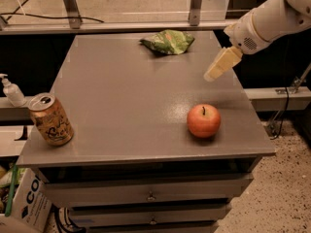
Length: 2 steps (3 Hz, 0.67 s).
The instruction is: Move green jalapeno chip bag near orange can
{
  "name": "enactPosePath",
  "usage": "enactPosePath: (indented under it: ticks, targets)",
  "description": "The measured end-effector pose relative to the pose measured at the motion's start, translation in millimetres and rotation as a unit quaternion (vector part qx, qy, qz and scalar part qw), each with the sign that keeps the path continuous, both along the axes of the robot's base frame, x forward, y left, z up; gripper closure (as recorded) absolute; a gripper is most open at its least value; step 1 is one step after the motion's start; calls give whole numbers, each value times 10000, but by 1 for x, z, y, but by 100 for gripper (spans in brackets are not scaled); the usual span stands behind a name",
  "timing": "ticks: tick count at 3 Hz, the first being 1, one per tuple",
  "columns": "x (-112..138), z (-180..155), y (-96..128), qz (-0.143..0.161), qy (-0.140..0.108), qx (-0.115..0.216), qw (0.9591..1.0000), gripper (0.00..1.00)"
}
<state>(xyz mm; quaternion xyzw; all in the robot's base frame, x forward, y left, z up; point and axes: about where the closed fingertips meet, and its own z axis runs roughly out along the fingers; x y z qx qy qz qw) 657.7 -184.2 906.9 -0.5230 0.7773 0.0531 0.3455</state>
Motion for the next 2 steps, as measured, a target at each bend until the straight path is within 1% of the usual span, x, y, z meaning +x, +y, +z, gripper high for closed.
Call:
enactPosePath:
  ticks: [1, 2]
  targets:
    - [28, -23, 20, -231, -187, 358, 9989, 0]
    - [66, -41, 39, -583, -325, 754, 9949, 0]
